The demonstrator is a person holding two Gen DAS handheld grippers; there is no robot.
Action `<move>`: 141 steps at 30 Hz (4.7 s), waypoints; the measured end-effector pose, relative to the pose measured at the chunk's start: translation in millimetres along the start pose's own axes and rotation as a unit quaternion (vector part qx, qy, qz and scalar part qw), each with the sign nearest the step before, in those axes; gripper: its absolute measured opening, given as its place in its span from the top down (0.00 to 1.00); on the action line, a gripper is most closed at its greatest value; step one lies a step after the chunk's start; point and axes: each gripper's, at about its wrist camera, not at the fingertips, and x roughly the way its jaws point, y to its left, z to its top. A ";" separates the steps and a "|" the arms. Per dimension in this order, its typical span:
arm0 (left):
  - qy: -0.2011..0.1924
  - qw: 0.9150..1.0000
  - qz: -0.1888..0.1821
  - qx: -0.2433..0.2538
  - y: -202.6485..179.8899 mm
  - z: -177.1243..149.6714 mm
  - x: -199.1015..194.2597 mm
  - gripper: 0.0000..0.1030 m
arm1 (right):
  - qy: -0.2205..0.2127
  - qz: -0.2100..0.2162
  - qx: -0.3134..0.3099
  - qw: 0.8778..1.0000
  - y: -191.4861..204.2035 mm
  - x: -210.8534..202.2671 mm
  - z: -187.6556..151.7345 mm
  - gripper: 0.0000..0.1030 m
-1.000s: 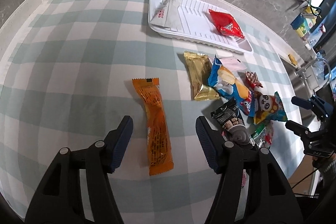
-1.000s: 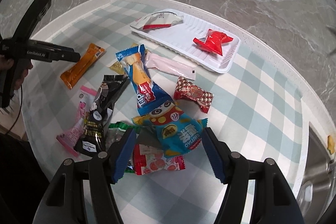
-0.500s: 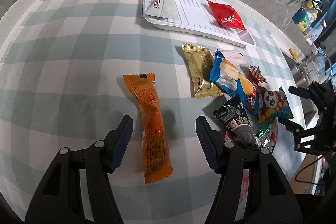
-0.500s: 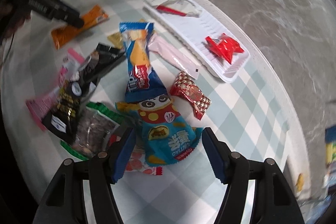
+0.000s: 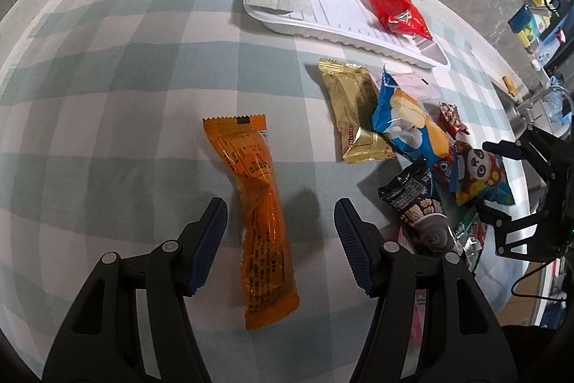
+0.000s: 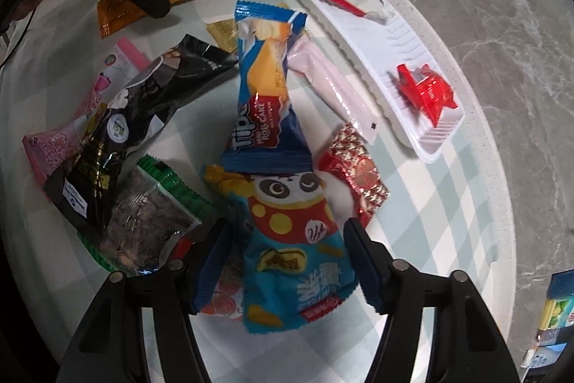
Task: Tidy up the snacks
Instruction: 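Grasp the orange bar with left tool while right tool grasps blue cartoon bag, then carry orange bar with left tool while right tool carries blue bag to tray, then release both snacks into the tray and withdraw both tools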
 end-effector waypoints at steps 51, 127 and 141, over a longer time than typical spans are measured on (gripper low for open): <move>-0.055 0.987 -0.145 -0.037 0.1 29.6 -41.9 0.81 | -0.122 0.278 0.424 0.853 -108.4 -24.1 -48.0 0.54; -0.048 0.990 -0.131 0.019 -36.0 242.8 65.0 0.81 | -0.106 0.276 0.475 0.829 -233.4 76.0 99.2 0.54; -0.052 0.993 -0.098 0.028 -43.9 256.7 89.1 0.80 | -0.104 0.257 0.476 0.834 -237.9 85.6 109.1 0.51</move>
